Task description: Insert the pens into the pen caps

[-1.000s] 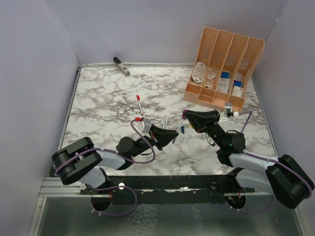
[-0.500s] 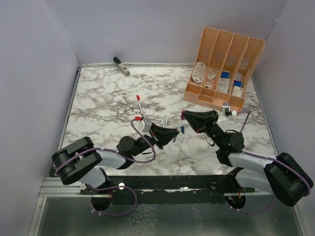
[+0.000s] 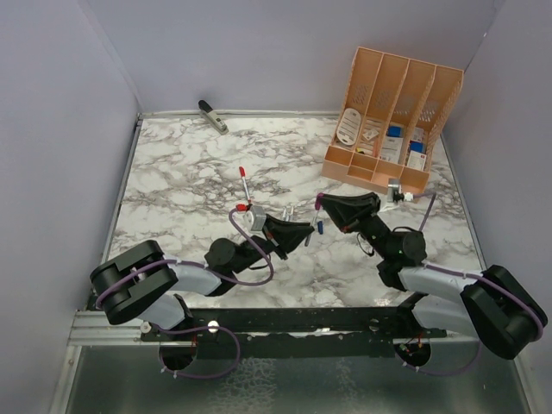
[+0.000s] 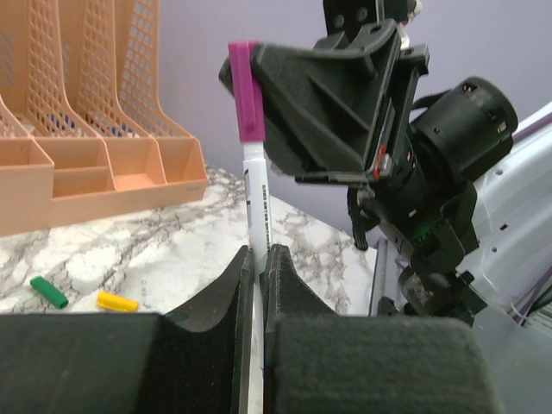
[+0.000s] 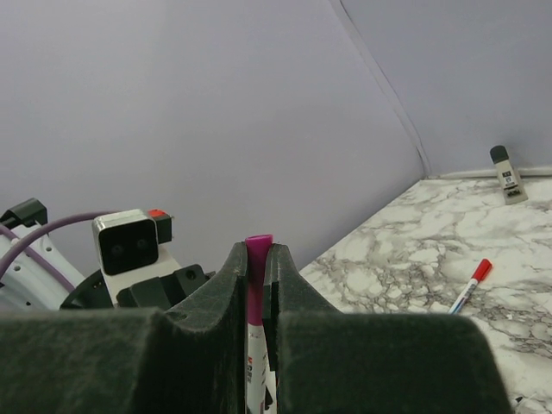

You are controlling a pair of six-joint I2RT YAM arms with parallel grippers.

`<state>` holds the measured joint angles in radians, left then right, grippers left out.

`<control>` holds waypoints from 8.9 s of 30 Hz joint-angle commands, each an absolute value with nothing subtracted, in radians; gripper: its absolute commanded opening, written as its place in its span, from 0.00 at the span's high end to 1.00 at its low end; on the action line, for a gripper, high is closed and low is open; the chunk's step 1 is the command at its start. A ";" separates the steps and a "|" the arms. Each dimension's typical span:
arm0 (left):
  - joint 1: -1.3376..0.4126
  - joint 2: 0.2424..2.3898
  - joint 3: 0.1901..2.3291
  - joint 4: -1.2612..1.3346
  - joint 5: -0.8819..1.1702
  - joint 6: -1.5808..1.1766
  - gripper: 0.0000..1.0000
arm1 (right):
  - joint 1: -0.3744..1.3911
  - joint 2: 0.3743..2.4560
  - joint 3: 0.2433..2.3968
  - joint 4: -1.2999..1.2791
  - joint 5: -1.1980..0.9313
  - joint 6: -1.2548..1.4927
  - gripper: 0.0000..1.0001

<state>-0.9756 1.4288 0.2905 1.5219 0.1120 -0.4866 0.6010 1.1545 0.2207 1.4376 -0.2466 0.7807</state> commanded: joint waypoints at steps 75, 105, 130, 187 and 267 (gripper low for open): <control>-0.969 1.297 0.345 1.415 0.165 -0.365 0.34 | 0.673 1.138 0.339 1.353 -0.266 0.606 0.99; -0.931 1.419 0.404 1.588 0.162 -0.511 1.00 | 0.673 1.170 0.301 1.279 -0.226 0.561 0.99; -0.537 1.528 0.773 0.467 0.124 -0.493 0.97 | 0.673 0.866 0.376 0.787 0.026 0.414 0.32; -0.547 1.621 0.817 0.308 0.078 -0.368 0.60 | 0.673 0.887 0.369 0.631 0.279 0.430 0.47; -0.859 1.709 0.721 0.013 -0.229 -0.412 0.86 | 0.669 1.574 0.654 0.168 0.248 0.522 0.57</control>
